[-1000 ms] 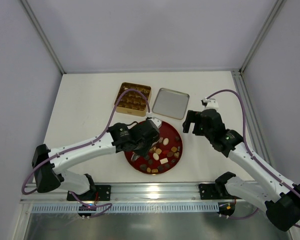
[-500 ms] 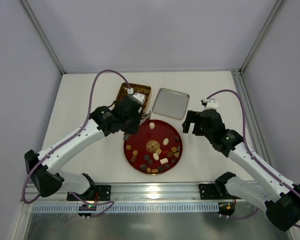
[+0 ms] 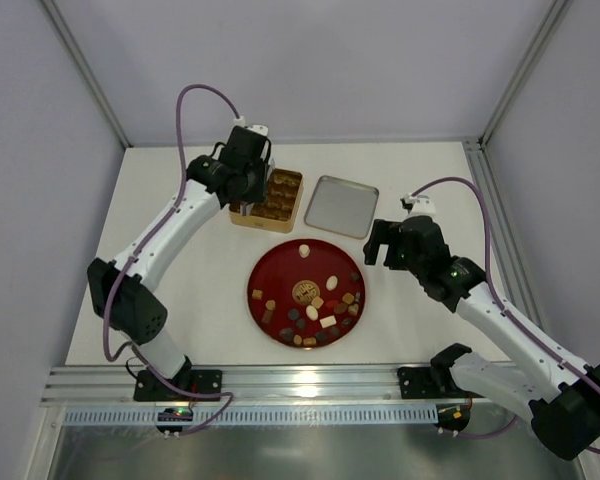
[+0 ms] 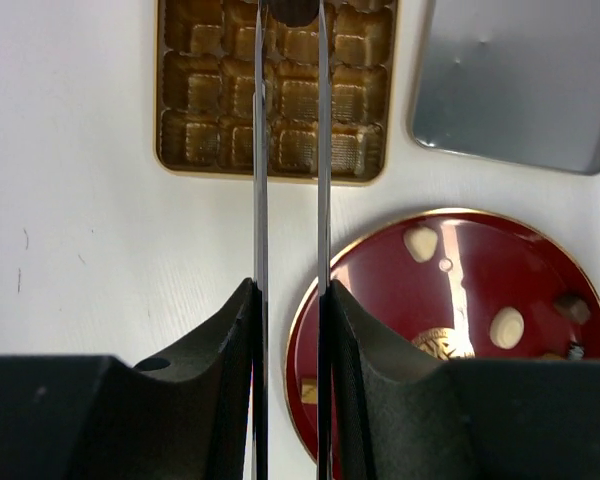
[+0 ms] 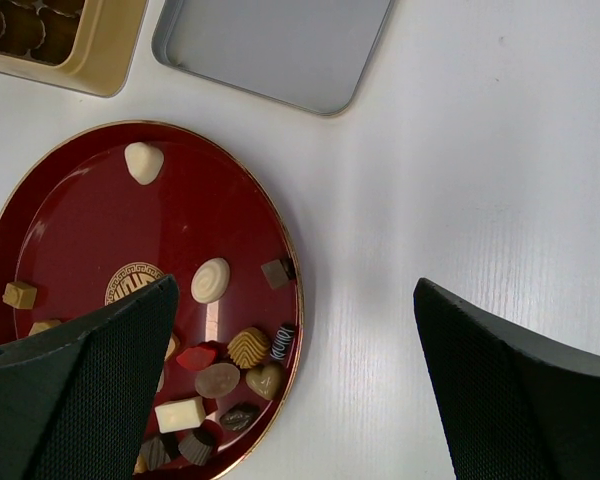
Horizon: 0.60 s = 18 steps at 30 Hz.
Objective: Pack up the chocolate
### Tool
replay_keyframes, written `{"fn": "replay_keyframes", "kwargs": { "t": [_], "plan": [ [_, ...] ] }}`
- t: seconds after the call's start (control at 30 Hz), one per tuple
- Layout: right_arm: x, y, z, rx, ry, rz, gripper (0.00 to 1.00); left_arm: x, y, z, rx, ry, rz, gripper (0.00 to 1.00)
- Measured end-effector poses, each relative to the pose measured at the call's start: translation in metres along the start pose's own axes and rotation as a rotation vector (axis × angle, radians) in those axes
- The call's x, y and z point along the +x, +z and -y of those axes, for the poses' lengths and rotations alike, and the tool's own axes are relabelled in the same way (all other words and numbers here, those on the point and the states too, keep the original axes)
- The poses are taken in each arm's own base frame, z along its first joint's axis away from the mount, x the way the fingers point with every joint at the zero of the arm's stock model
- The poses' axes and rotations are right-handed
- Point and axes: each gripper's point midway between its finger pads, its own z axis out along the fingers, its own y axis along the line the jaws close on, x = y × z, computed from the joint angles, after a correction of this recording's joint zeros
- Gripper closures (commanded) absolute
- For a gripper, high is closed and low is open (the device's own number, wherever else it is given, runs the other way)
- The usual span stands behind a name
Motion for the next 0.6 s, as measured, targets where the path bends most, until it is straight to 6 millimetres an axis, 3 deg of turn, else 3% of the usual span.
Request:
{"fn": "replay_keyframes", "kwargs": {
  "t": [0.23, 0.6],
  "plan": [
    [0.000, 0.000, 0.000, 0.000, 0.002, 0.000, 0.00, -0.006, 0.062, -0.014, -0.057, 0.012, -0.065, 0.73],
    [-0.001, -0.002, -0.001, -0.010, 0.005, 0.004, 0.00, -0.020, 0.080, -0.005, -0.025, 0.028, -0.050, 0.73]
  ]
}}
